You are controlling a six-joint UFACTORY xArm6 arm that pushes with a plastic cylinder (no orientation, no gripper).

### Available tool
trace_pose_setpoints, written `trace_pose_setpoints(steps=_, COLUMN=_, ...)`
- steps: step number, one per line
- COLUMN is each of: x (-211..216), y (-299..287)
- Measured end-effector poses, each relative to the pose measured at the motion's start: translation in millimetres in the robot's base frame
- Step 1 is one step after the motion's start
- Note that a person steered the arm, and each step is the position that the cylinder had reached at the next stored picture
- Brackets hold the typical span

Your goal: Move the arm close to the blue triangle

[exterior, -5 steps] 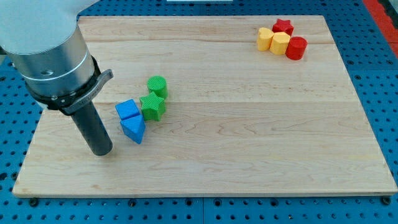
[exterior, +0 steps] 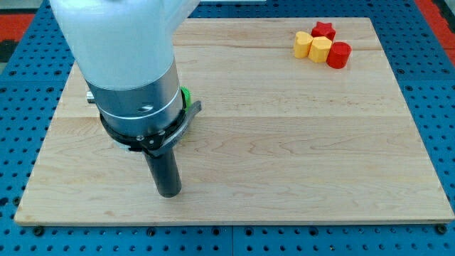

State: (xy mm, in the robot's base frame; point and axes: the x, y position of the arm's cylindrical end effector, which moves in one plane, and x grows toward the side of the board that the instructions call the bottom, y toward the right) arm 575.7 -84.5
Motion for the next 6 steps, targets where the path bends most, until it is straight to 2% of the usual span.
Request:
trace_pose_setpoints(steps=1, x=0, y=1)
trace_pose_setpoints(steps=2, x=3, y=77)
trace_pose_setpoints(steps=3, x=-19, y=153)
trace_pose_setpoints(steps=4, x=-54, y=183)
trace_pose_setpoints(steps=5, x=-51, y=159)
trace_pose_setpoints(steps=6, x=-25, y=72)
